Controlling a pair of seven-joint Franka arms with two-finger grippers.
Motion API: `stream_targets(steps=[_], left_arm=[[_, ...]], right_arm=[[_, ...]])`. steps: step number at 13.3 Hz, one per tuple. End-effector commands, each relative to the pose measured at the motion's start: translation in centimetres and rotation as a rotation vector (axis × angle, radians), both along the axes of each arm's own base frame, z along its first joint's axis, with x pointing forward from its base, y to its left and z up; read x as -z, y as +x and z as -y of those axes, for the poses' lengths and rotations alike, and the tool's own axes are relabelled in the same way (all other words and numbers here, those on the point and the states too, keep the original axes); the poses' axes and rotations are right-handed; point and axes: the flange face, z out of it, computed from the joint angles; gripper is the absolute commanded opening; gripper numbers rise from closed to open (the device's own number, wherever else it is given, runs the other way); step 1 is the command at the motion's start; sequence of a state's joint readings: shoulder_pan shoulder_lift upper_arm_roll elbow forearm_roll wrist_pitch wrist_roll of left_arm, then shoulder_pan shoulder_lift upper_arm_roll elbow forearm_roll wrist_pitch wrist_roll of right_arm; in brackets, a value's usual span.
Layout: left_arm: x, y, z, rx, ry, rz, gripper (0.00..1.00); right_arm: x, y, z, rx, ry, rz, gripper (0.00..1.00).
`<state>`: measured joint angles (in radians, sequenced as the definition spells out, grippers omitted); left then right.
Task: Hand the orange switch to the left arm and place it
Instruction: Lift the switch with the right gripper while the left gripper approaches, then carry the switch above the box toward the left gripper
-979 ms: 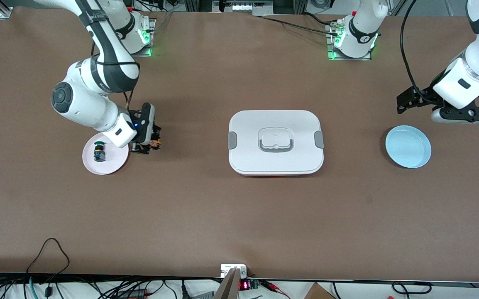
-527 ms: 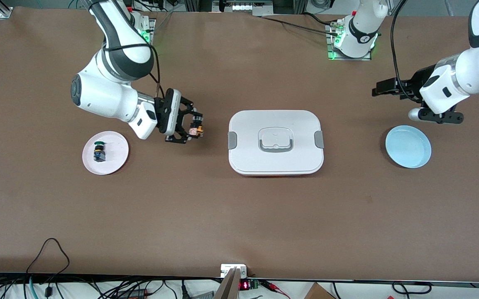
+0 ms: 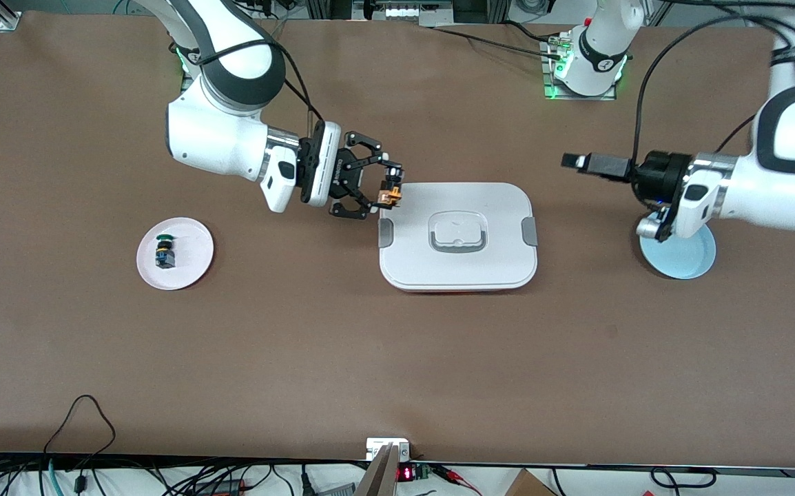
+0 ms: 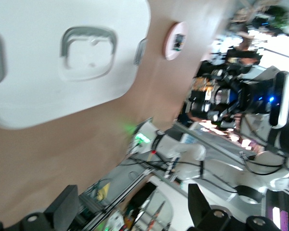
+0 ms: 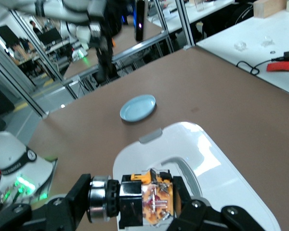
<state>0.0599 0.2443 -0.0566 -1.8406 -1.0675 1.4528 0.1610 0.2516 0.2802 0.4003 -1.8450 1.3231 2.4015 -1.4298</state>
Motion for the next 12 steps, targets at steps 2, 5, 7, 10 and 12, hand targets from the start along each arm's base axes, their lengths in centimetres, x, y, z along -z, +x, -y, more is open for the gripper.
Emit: stream_targets(steps=[2, 5, 7, 10, 12], left_arm=[[7.4, -4.4, 3.1, -0.153, -0.288, 0.068, 1.00], [8.2, -6.2, 6.1, -0.221, -0.369, 0.011, 1.00], [8.0, -7.3, 9.9, -0.297, -0.343, 0.024, 1.00], [7.7, -7.7, 11.7, -0.317, -0.374, 0.002, 1.00], [7.6, -7.8, 12.0, -0.310, -0.379, 0.001, 1.00]], right_arm=[[-0.6, 0.6, -3.6, 0.054, 0.148, -0.030, 0.27], [0.3, -0.1, -6.2, 0.094, 0.273, -0.059, 0.27], [0.2, -0.3, -7.2, 0.103, 0.293, -0.070, 0.27], [0.6, -0.2, -8.0, 0.111, 0.313, -0.090, 0.27], [0.6, 0.0, -7.8, 0.120, 0.319, -0.097, 0.27]])
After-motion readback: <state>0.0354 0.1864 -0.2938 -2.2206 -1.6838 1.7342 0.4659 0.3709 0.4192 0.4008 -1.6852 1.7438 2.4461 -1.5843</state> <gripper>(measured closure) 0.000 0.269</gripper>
